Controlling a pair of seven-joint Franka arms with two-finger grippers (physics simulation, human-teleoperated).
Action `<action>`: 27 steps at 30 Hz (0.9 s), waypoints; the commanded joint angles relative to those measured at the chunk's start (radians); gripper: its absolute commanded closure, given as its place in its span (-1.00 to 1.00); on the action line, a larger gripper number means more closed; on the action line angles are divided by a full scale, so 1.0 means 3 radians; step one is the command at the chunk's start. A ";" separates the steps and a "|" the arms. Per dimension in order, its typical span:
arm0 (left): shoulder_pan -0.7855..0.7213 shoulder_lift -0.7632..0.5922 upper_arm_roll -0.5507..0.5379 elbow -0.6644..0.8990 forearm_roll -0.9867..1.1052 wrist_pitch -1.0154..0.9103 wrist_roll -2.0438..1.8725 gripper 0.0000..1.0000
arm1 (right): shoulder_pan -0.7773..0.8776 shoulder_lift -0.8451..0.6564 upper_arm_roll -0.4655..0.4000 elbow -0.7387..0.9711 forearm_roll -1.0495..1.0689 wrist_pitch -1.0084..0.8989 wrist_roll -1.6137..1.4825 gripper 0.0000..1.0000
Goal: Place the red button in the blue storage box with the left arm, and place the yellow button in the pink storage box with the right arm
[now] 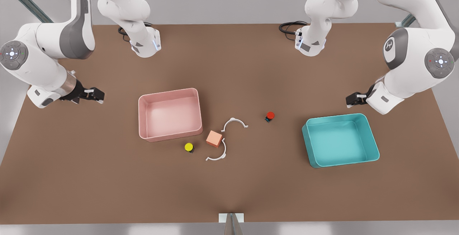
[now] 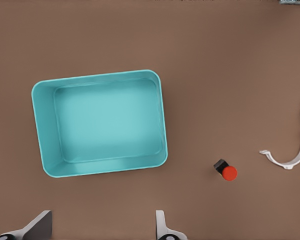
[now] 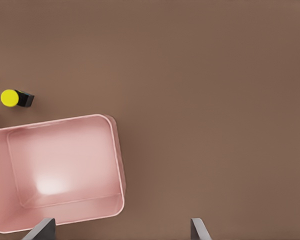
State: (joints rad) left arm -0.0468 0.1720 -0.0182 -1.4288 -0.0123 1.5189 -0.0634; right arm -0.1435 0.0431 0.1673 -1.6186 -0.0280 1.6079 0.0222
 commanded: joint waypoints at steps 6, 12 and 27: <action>-0.0631 0.0306 -0.0016 -0.0039 0.0000 0.0127 -0.0540 -1.00 | 0.0074 0.0193 0.0010 0.0072 0.0022 0.0291 -0.0007 -1.00; -0.1086 0.0393 -0.0021 -0.0898 -0.0010 0.1466 -0.0413 -1.00 | 0.0688 0.1185 0.0010 0.0661 -0.0009 0.0618 0.0233 -1.00; -0.1659 0.0782 -0.0011 -0.1757 0.0015 0.2878 -0.0382 -1.00 | 0.1399 0.2546 0.0005 0.0921 0.0012 0.1727 0.0443 -1.00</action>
State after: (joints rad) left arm -0.5439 0.4070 -0.0215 -1.9504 -0.0113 2.2984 -0.1533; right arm 0.2721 0.8074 0.1686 -1.3295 -0.0252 2.0299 0.0909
